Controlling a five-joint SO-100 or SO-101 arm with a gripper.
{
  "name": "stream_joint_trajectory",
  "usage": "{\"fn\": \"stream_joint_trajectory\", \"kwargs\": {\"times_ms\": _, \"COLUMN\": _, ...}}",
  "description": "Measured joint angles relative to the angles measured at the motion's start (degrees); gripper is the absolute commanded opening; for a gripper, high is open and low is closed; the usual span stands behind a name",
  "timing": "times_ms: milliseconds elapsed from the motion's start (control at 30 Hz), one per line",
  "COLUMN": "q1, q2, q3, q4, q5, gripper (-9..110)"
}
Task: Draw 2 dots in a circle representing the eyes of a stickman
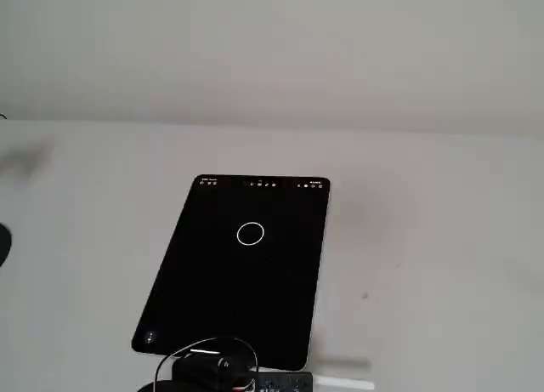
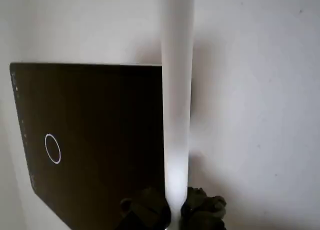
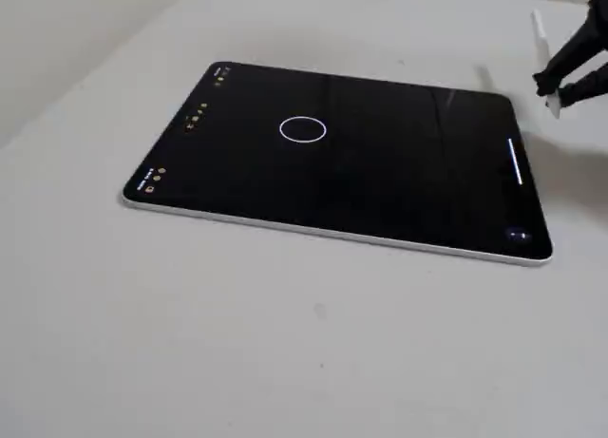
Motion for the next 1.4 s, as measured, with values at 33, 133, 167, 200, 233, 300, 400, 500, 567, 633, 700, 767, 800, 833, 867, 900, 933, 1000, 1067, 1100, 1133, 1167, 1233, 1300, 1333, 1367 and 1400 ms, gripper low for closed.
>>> {"fn": "stream_joint_trajectory", "kwargs": {"times_ms": 33, "q1": 0.0, "q2": 0.0, "q3": 0.0, "q4": 0.0, "q5": 0.0, "gripper": 0}}
{"fn": "stream_joint_trajectory", "kwargs": {"times_ms": 133, "q1": 0.0, "q2": 0.0, "q3": 0.0, "q4": 0.0, "q5": 0.0, "gripper": 0}}
{"fn": "stream_joint_trajectory", "kwargs": {"times_ms": 167, "q1": 0.0, "q2": 0.0, "q3": 0.0, "q4": 0.0, "q5": 0.0, "gripper": 0}}
{"fn": "stream_joint_trajectory", "kwargs": {"times_ms": 200, "q1": 0.0, "q2": 0.0, "q3": 0.0, "q4": 0.0, "q5": 0.0, "gripper": 0}}
{"fn": "stream_joint_trajectory", "kwargs": {"times_ms": 233, "q1": -0.44, "q2": 0.09, "q3": 0.53, "q4": -0.53, "q5": -0.26, "gripper": 0}}
{"fn": "stream_joint_trajectory", "kwargs": {"times_ms": 300, "q1": -2.64, "q2": 0.0, "q3": 1.58, "q4": -4.04, "q5": -3.78, "gripper": 0}}
{"fn": "stream_joint_trajectory", "kwargs": {"times_ms": 400, "q1": -5.63, "q2": 0.0, "q3": 2.46, "q4": -10.37, "q5": -9.4, "gripper": 0}}
{"fn": "stream_joint_trajectory", "kwargs": {"times_ms": 500, "q1": -10.2, "q2": 0.0, "q3": 5.27, "q4": -20.39, "q5": -19.42, "gripper": 0}}
{"fn": "stream_joint_trajectory", "kwargs": {"times_ms": 567, "q1": -11.51, "q2": -0.26, "q3": 5.89, "q4": -27.95, "q5": -26.46, "gripper": 0}}
{"fn": "stream_joint_trajectory", "kwargs": {"times_ms": 633, "q1": -13.89, "q2": -2.55, "q3": 5.89, "q4": -35.6, "q5": -32.17, "gripper": 0}}
{"fn": "stream_joint_trajectory", "kwargs": {"times_ms": 700, "q1": -16.96, "q2": -7.21, "q3": 6.06, "q4": -44.56, "q5": -38.67, "gripper": 0}}
{"fn": "stream_joint_trajectory", "kwargs": {"times_ms": 767, "q1": -18.54, "q2": -12.66, "q3": 6.06, "q4": -54.05, "q5": -44.56, "gripper": 0}}
{"fn": "stream_joint_trajectory", "kwargs": {"times_ms": 800, "q1": -19.25, "q2": -17.49, "q3": 5.71, "q4": -60.29, "q5": -47.2, "gripper": 0}}
{"fn": "stream_joint_trajectory", "kwargs": {"times_ms": 833, "q1": -19.78, "q2": -23.29, "q3": 5.27, "q4": -66.8, "q5": -49.13, "gripper": 0}}
{"fn": "stream_joint_trajectory", "kwargs": {"times_ms": 867, "q1": -20.3, "q2": -29.27, "q3": 4.83, "q4": -72.6, "q5": -50.54, "gripper": 0}}
{"fn": "stream_joint_trajectory", "kwargs": {"times_ms": 900, "q1": -20.3, "q2": -35.6, "q3": 4.31, "q4": -77.87, "q5": -52.12, "gripper": 0}}
{"fn": "stream_joint_trajectory", "kwargs": {"times_ms": 933, "q1": -19.78, "q2": -42.8, "q3": 2.72, "q4": -84.11, "q5": -54.14, "gripper": 0}}
{"fn": "stream_joint_trajectory", "kwargs": {"times_ms": 1000, "q1": -18.9, "q2": -59.33, "q3": -4.83, "q4": -97.56, "q5": -57.83, "gripper": 0}}
{"fn": "stream_joint_trajectory", "kwargs": {"times_ms": 1067, "q1": -18.11, "q2": -75.94, "q3": -14.06, "q4": -108.72, "q5": -60.12, "gripper": 0}}
{"fn": "stream_joint_trajectory", "kwargs": {"times_ms": 1100, "q1": -17.84, "q2": -83.14, "q3": -17.84, "q4": -112.15, "q5": -60.73, "gripper": 0}}
{"fn": "stream_joint_trajectory", "kwargs": {"times_ms": 1133, "q1": -17.58, "q2": -89.74, "q3": -20.83, "q4": -114.26, "q5": -61.35, "gripper": 0}}
{"fn": "stream_joint_trajectory", "kwargs": {"times_ms": 1167, "q1": -17.31, "q2": -95.8, "q3": -23.99, "q4": -115.66, "q5": -61.87, "gripper": 0}}
{"fn": "stream_joint_trajectory", "kwargs": {"times_ms": 1233, "q1": -17.14, "q2": -104.24, "q3": -30.06, "q4": -117.16, "q5": -62.75, "gripper": 0}}
{"fn": "stream_joint_trajectory", "kwargs": {"times_ms": 1300, "q1": -17.14, "q2": -111.01, "q3": -36.21, "q4": -118.13, "q5": -63.63, "gripper": 0}}
{"fn": "stream_joint_trajectory", "kwargs": {"times_ms": 1333, "q1": -17.14, "q2": -113.82, "q3": -38.58, "q4": -118.56, "q5": -64.07, "gripper": 0}}
{"fn": "stream_joint_trajectory", "kwargs": {"times_ms": 1367, "q1": -17.14, "q2": -116.28, "q3": -40.61, "q4": -118.74, "q5": -64.34, "gripper": 0}}
{"fn": "stream_joint_trajectory", "kwargs": {"times_ms": 1400, "q1": -16.96, "q2": -118.56, "q3": -42.54, "q4": -118.92, "q5": -64.69, "gripper": 0}}
